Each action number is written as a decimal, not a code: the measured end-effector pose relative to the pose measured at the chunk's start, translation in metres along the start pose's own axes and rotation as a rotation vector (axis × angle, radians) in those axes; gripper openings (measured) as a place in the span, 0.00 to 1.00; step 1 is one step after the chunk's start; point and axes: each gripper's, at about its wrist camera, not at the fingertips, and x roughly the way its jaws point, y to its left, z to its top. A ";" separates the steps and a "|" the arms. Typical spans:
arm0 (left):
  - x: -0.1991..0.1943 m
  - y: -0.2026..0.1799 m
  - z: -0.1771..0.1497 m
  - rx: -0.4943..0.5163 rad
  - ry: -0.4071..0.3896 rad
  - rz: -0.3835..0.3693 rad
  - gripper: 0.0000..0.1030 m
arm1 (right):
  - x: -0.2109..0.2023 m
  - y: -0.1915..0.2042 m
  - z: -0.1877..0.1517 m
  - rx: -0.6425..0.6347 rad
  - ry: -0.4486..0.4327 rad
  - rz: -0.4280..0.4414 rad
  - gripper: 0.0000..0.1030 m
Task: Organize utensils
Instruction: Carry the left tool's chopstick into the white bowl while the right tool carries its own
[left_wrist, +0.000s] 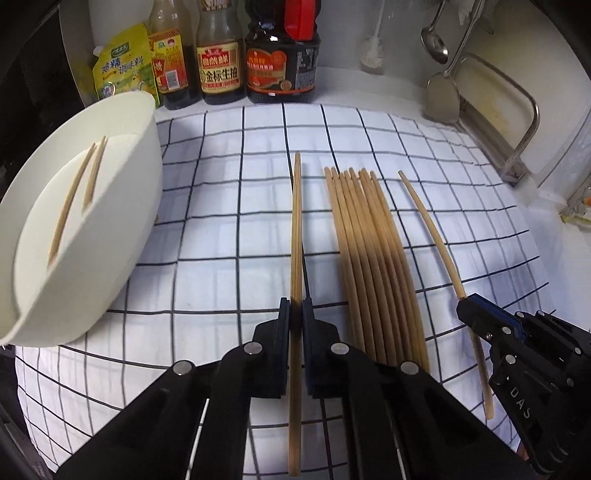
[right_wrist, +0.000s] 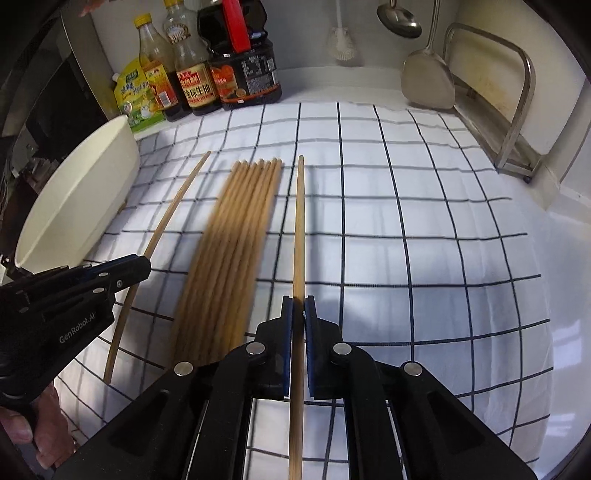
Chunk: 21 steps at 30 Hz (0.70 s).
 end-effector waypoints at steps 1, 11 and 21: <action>-0.005 0.003 0.002 -0.004 -0.006 -0.006 0.07 | -0.006 0.003 0.003 0.004 -0.009 0.010 0.06; -0.079 0.054 0.029 -0.057 -0.124 -0.042 0.07 | -0.052 0.058 0.044 -0.027 -0.095 0.079 0.06; -0.121 0.154 0.047 -0.143 -0.199 0.055 0.07 | -0.047 0.158 0.091 -0.104 -0.133 0.232 0.06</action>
